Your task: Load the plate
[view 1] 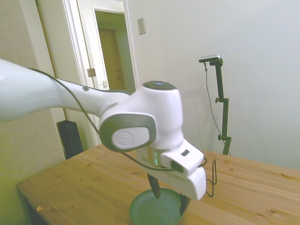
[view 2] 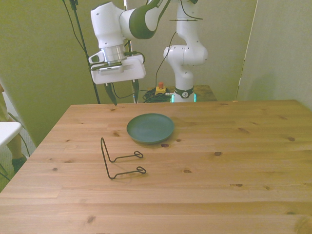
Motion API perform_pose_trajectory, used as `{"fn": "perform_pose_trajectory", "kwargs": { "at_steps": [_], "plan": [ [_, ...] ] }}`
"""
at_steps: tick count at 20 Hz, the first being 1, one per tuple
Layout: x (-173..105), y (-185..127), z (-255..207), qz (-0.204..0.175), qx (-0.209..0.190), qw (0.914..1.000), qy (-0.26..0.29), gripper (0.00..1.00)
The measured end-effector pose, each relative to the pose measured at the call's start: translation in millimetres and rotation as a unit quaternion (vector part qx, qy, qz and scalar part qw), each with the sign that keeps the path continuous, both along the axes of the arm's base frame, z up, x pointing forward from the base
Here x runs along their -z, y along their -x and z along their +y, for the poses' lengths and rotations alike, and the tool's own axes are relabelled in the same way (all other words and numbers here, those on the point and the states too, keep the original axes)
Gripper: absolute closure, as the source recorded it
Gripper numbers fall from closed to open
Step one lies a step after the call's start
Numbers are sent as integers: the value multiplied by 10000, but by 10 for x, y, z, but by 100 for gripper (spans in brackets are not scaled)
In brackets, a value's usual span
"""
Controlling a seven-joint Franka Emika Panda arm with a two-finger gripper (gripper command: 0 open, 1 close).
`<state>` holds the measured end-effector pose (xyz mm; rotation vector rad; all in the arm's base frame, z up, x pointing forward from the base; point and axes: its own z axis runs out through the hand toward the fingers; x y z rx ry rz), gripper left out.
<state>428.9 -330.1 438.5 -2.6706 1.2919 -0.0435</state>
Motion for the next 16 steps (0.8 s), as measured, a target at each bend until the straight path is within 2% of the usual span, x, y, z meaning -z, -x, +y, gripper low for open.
{"fn": "perform_pose_trajectory", "kwargs": {
  "at_steps": [3, 7, 16],
  "plan": [
    [206, -160, -132, 209, -103, 9996, -188, 0],
    [436, -206, -230, 327, -193, 9986, -360, 0],
    [729, -362, 34, 363, -466, 9960, -665, 0]
  ]
}}
